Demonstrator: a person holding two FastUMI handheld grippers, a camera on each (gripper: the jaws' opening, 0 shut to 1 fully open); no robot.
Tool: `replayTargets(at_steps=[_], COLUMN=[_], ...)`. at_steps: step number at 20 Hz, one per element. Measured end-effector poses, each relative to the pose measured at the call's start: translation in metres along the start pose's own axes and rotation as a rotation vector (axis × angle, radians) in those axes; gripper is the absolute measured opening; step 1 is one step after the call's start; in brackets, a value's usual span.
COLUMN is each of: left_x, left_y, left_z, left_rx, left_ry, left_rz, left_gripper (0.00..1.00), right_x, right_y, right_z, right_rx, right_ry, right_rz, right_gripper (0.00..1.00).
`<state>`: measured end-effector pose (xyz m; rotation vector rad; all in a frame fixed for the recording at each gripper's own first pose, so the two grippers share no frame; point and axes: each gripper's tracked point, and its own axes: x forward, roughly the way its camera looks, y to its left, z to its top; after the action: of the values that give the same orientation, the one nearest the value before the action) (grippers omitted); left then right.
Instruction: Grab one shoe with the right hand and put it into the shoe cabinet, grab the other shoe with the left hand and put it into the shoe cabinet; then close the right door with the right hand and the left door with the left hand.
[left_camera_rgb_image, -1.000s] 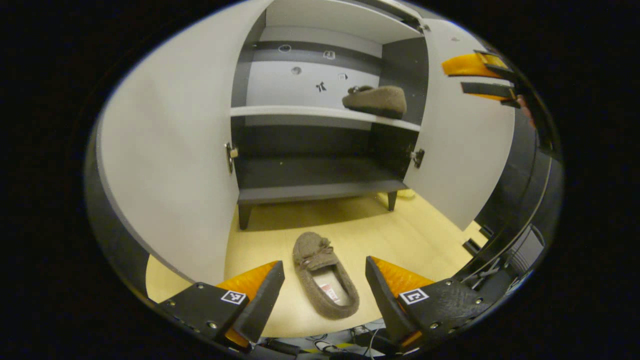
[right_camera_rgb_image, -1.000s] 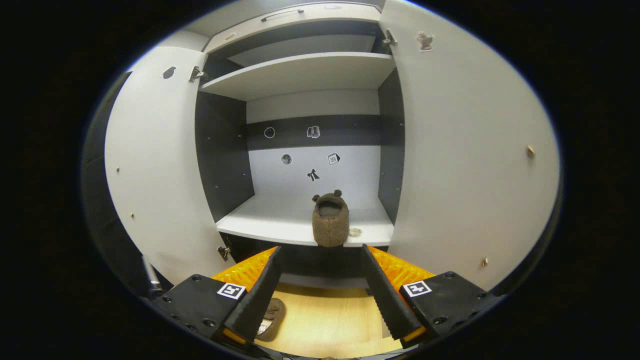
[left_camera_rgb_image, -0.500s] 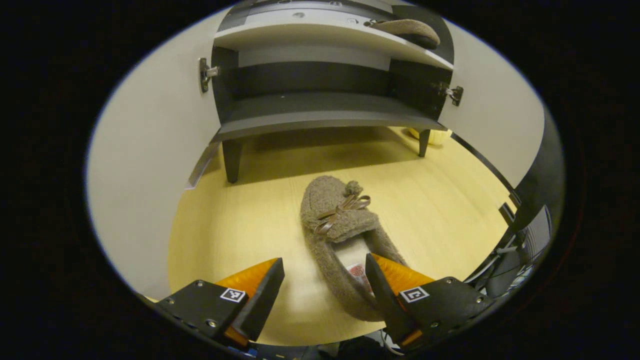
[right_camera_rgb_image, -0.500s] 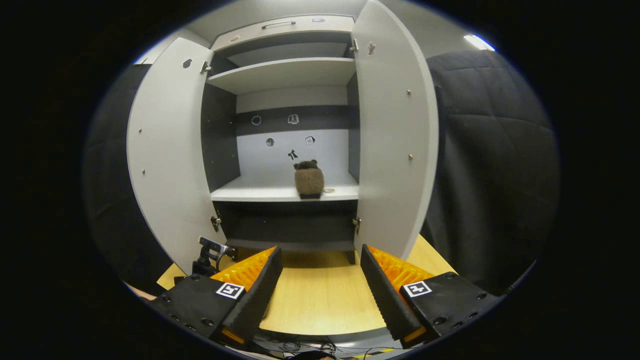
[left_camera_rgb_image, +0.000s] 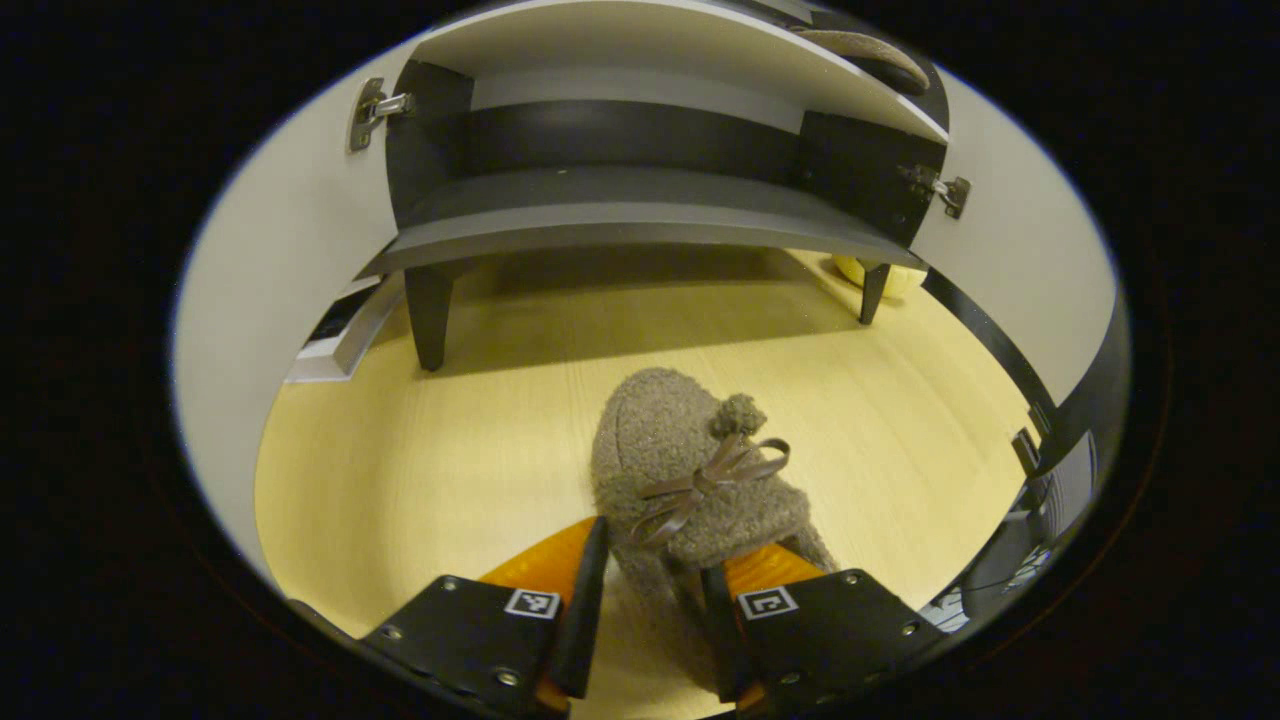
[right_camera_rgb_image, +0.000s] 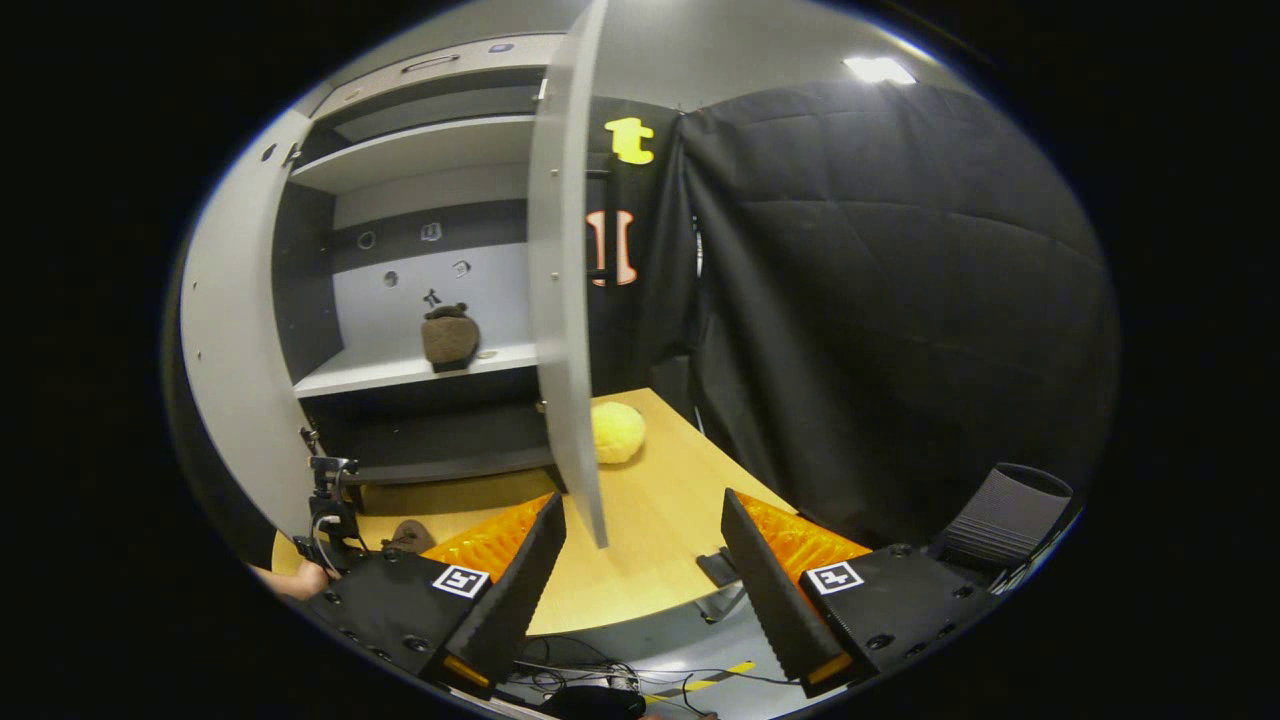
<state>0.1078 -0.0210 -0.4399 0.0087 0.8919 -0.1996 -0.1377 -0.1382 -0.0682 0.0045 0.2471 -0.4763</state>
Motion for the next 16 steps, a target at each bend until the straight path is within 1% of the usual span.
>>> replayTargets(at_steps=[1, 2, 3, 4, 5, 6, 7, 8, 9, 10, 11, 12, 13, 15, 16], left_x=[0.002, 0.002, 0.002, 0.007, 0.005, 0.007, 0.006, 0.005, 0.001, 0.003, 0.002, -0.003, -0.007, -0.014, -0.019], left_y=[0.001, -0.001, 0.005, 0.004, 0.005, 0.006, 0.006, 0.006, 0.013, 0.020, 0.018, 0.018, 0.017, 0.022, 0.025], left_z=[-0.001, -0.001, 0.002, 0.002, 0.003, 0.002, 0.003, 0.002, 0.007, 0.007, 0.003, 0.000, 0.002, 0.006, 0.006], left_rx=[-0.002, -0.002, 0.007, -0.001, 0.000, 0.006, 0.019, 0.030, 0.047, 0.037, 0.011, -0.017, -0.045, -0.082, -0.098], left_ry=[0.002, -0.001, -0.010, -0.005, 0.005, 0.005, 0.007, 0.012, 0.000, -0.002, 0.019, 0.035, 0.044, 0.055, 0.062], left_rz=[0.000, -0.004, 0.015, 0.015, 0.029, 0.031, 0.032, 0.032, 0.078, 0.111, 0.106, 0.107, 0.102, 0.115, 0.129], left_gripper=[0.56, 0.44, 0.50, 0.42, 0.34, 0.33, 0.22, 0.22, 0.27, 0.14, 0.02, 0.02, 0.02, 0.02, 0.07], right_x=[0.000, 0.000, -0.002, -0.001, 0.000, 0.001, 0.002, 0.004, 0.006, 0.011, 0.017, 0.025, 0.036, 0.066, 0.079], right_y=[-0.011, -0.020, -0.027, -0.034, -0.038, -0.043, -0.047, -0.050, -0.053, -0.055, -0.057, -0.060, -0.060, -0.058, -0.056], right_z=[0.000, 0.001, 0.003, 0.007, 0.010, 0.013, 0.017, 0.021, 0.023, 0.025, 0.028, 0.029, 0.032, 0.038, 0.042], right_rx=[0.017, 0.032, 0.046, 0.058, 0.065, 0.068, 0.067, 0.064, 0.059, 0.053, 0.049, 0.050, 0.056, 0.070, 0.078], right_ry=[0.005, 0.006, 0.004, -0.001, -0.003, -0.006, -0.013, -0.020, -0.027, -0.031, -0.030, -0.029, -0.025, -0.006, 0.005], right_rz=[-0.029, -0.049, -0.069, -0.086, -0.096, -0.103, -0.111, -0.116, -0.120, -0.123, -0.123, -0.118, -0.106, -0.067, -0.042], right_gripper=[0.99, 0.98, 0.98, 0.98, 0.98, 0.98, 0.98, 0.98, 0.98, 0.98, 0.92, 0.92, 0.98, 0.98, 0.93])
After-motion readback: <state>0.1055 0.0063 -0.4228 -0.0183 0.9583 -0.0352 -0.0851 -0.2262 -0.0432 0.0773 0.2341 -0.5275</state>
